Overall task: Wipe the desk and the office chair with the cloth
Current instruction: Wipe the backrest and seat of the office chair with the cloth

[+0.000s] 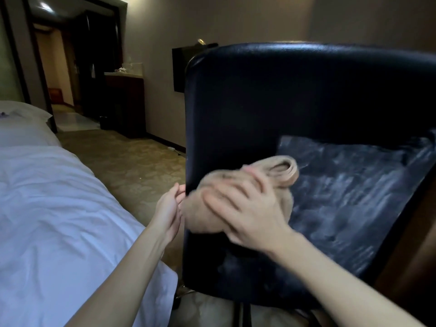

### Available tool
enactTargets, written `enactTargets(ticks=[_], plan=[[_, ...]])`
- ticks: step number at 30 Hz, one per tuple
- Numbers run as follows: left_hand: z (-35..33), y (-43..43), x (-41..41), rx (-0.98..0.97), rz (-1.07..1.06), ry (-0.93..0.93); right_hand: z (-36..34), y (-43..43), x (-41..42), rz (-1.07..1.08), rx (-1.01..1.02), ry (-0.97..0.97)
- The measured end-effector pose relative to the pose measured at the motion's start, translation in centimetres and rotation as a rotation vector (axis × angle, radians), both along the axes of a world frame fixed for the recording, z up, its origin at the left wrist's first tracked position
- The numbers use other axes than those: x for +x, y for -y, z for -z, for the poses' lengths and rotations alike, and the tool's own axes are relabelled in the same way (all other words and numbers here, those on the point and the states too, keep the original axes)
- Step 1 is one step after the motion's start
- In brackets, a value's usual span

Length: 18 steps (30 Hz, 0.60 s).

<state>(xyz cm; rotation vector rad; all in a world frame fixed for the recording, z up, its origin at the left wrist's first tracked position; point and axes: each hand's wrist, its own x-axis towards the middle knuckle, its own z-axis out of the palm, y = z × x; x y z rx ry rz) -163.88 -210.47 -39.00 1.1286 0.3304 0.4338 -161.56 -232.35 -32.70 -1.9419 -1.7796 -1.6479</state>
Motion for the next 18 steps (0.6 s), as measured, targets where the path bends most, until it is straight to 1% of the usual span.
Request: enactTargets(ticks=[2,5,7,9,11,13,16,18], plan=[[-0.6,-0.1,-0.1,0.035,-0.039,-0.002,-5.9,0.1,-0.5,-0.038,0.151,0.121],[-0.3,-0.3,-0.6,0.016,-0.070,0.017,-13.4,0.4,-0.9,-0.021,0.290,0.293],[-0.1,-0.4,-0.8,0.016,-0.073,-0.003,-17.3,0.4,-0.8,0.029,0.313,0.356],[-0.2,-0.3,-0.9,0.012,-0.090,0.000,-19.4,0.5,-0.2,0.103,0.256,0.331],[-0.2,-0.1,-0.7,0.003,-0.101,-0.004,-19.3,0.4,0.5,0.131,0.203,0.258],[0.0,0.0,-0.7,-0.014,-0.099,0.009,-17.4,0.0,1.4,0.073,0.210,0.207],[0.3,-0.1,-0.6,-0.031,-0.112,0.020,-12.8,-1.0,2.8,-0.056,0.207,0.118],[0.4,0.1,-0.5,-0.046,-0.118,0.043,-9.0,-1.6,3.5,-0.082,0.168,0.047]])
